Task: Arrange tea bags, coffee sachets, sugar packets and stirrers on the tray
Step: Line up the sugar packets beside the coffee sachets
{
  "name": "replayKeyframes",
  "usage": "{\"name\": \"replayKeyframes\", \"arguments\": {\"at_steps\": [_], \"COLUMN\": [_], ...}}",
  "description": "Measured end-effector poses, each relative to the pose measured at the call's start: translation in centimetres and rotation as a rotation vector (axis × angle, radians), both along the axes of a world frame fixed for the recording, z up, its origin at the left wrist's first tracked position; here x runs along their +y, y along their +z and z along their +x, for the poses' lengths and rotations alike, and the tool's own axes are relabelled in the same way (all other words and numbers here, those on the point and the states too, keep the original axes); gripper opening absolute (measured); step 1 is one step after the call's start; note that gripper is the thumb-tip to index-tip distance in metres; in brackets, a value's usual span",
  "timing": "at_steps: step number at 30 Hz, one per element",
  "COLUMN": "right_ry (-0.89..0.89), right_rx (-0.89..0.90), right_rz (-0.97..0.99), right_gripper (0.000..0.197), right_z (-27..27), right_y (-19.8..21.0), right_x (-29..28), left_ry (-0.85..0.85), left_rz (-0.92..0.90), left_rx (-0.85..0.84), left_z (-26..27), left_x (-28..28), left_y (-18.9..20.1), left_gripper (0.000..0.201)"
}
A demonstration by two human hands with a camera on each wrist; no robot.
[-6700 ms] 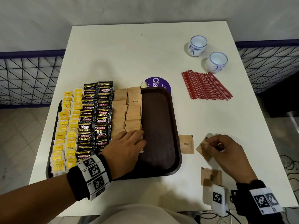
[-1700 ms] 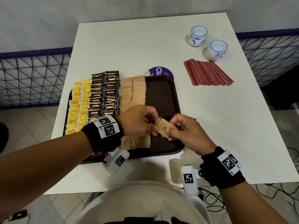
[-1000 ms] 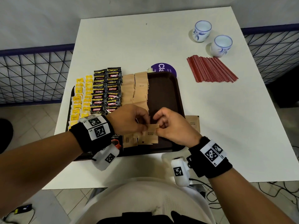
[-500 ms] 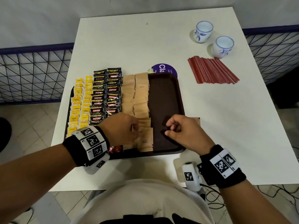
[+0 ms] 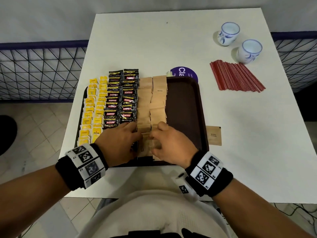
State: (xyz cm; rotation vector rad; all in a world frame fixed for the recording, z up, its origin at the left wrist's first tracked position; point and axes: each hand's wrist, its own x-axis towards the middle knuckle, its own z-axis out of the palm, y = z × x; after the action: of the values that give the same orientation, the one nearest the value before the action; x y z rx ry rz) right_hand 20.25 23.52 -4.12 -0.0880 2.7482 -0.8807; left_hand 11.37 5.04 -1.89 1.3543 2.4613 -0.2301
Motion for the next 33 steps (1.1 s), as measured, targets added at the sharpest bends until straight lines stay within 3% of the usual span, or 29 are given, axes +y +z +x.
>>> {"name": "replayKeyframes", "arguments": {"at_steps": [11, 16, 25, 30, 33], "right_ry": [0.115, 0.126, 0.052, 0.112, 0.115], "right_rx": [-0.025, -0.048, -0.075, -0.108, -0.107], "right_rz": [0.179, 0.179, 0.096, 0.151, 0.161], "right_gripper": [0.048, 0.052, 0.014, 0.047, 0.047], "right_z": [-1.4, -1.9, -2.3, -2.3, -2.2], "right_y": [-0.3, 0.0, -0.3, -0.6, -0.6], "right_x": [-3.0, -3.3, -3.1, -3.3, -3.5], "left_ry": [0.009, 0.047, 0.049, 0.087, 0.098], "left_rz": [0.107, 0.150, 0.264, 0.289, 0.291], "left_rx": [0.010, -0.004, -0.050, -0.102, -0.109], "left_z": [-0.2, -0.1, 0.1, 0.0, 0.1], "left_x": [-2.5, -3.1, -3.8, -4.1, -4.1], "left_y": [-1.2, -1.6, -2.3, -2.6, -2.6], "left_gripper": [0.054, 0.047, 0.033, 0.025, 0.019]}}
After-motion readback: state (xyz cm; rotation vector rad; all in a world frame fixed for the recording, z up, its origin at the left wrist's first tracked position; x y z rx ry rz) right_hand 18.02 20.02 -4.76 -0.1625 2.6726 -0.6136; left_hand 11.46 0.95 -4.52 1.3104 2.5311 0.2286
